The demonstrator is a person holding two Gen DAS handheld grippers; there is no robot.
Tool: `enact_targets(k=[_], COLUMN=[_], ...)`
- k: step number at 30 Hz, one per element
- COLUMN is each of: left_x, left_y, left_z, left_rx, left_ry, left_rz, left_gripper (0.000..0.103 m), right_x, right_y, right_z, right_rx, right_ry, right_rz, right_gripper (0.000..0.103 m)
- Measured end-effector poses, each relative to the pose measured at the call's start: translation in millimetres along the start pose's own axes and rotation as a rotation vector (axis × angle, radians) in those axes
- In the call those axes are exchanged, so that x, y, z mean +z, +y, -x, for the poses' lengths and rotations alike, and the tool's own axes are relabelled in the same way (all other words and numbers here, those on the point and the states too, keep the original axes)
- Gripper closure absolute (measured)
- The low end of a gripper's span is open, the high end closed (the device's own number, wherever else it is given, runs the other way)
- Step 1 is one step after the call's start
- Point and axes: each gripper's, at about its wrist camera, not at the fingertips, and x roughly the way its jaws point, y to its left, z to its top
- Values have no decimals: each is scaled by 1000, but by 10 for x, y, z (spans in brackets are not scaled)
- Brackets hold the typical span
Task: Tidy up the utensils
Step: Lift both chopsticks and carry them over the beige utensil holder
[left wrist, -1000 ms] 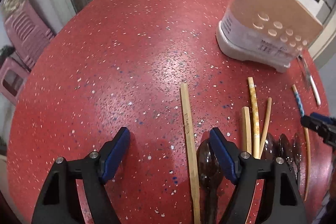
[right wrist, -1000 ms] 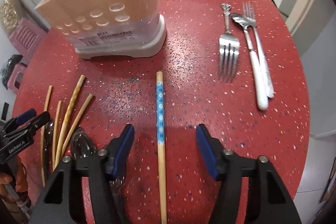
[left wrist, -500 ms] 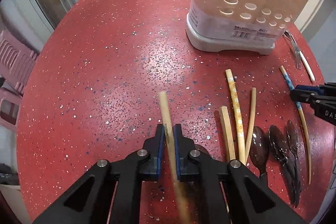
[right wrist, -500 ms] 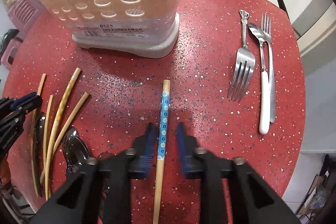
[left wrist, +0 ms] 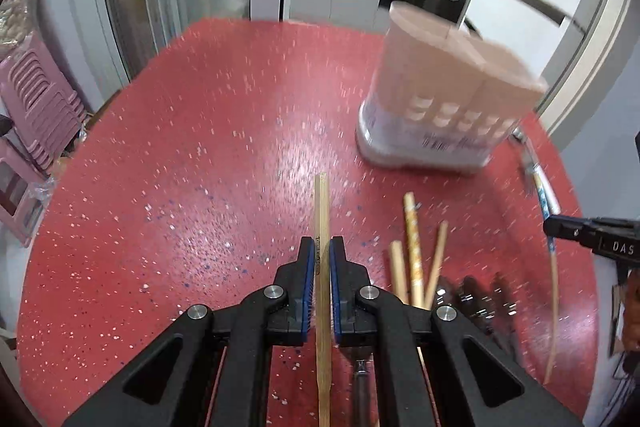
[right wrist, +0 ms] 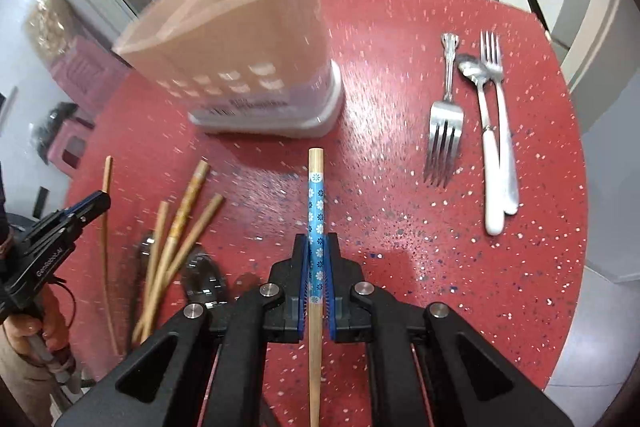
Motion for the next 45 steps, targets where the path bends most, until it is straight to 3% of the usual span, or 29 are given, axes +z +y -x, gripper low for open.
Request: enact_targets(k=[10, 18, 23, 35, 45], left_x=[417, 1114, 1557, 2169, 2173], left_y=[-105, -244, -383, -586, -490], left_z=[880, 1516, 1626, 1032, 372], left_rx=[-62, -118, -119, -84, -88], left_ry=[-212, -408, -520, -622, -659], left_rz=[-11, 18, 24, 29, 82], left_gripper=[72, 72, 72, 72, 72], right_x=[-26, 465, 838, 1466, 1558], right_y=[175, 438, 500, 572, 396], right_z=[947, 1590, 1721, 1540, 914], right_rx=[85, 98, 103, 76, 56], right_ry=[-225, -437, -536, -635, -620], right_rz=[17, 39, 25, 15, 6], right_gripper=[95, 95, 95, 95, 95])
